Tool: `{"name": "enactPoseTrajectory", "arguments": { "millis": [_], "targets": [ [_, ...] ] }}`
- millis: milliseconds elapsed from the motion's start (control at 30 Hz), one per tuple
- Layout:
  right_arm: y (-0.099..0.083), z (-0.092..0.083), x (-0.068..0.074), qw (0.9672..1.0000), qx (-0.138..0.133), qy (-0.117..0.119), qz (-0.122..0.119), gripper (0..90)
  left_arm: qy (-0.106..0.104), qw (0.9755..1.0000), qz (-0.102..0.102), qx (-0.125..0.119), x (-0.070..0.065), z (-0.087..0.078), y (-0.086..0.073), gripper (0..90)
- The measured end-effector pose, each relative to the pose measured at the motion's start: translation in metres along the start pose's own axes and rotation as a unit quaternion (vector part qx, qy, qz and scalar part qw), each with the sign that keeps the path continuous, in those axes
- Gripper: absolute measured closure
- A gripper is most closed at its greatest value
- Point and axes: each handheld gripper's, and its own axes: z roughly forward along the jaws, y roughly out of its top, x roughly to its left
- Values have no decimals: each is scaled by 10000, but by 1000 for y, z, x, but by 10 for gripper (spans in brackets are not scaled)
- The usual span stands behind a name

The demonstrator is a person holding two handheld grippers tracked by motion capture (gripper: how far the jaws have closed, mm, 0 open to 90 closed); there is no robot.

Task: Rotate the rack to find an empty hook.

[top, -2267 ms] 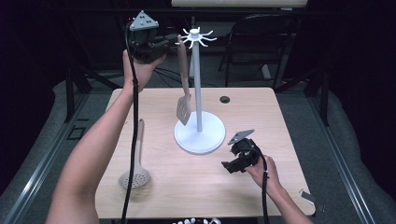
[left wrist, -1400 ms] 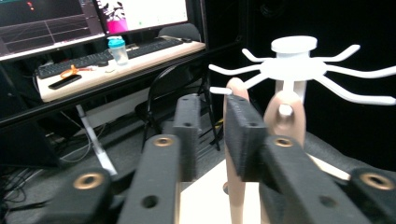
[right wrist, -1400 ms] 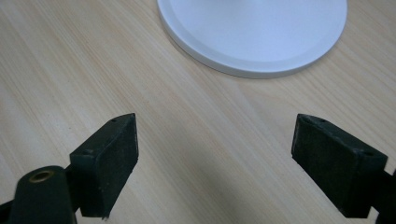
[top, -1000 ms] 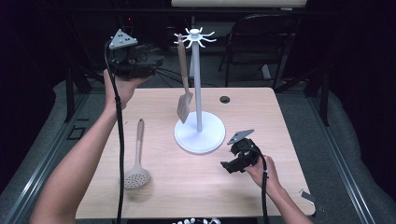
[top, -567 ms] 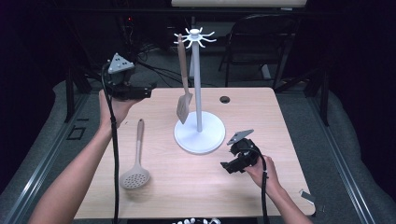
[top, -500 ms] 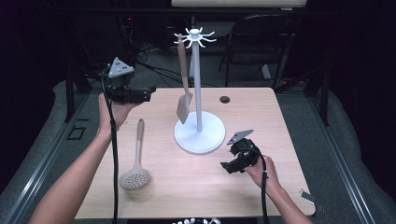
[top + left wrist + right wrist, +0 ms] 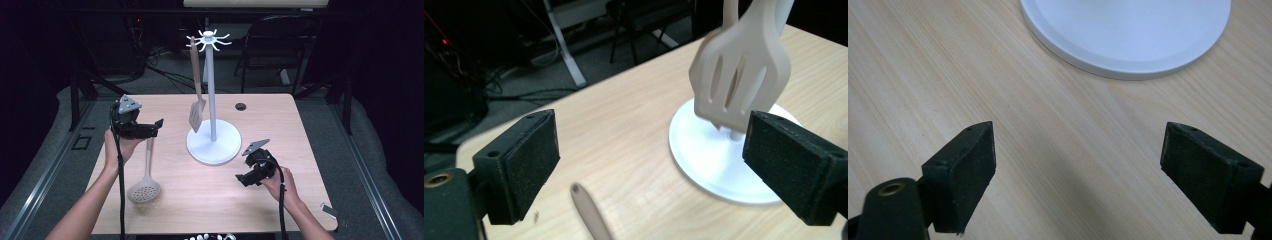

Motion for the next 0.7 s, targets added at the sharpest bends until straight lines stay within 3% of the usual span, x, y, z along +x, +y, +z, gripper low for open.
{"name": "enactPoseTrajectory", "arguments": {
  "millis": [367, 467, 700],
  "targets": [
    [-1, 0, -2, 10000, -28, -48, 48, 128, 81, 9983, -415, 407, 1, 14, -44, 7],
    [-1, 1, -1, 9999, 3, -94, 80, 92, 93, 9964, -462, 710, 2, 21, -57, 3],
    [0, -2, 0, 9999, 1, -163, 38, 93, 53, 9931, -678, 959, 5, 23, -73, 18]
  ]
}}
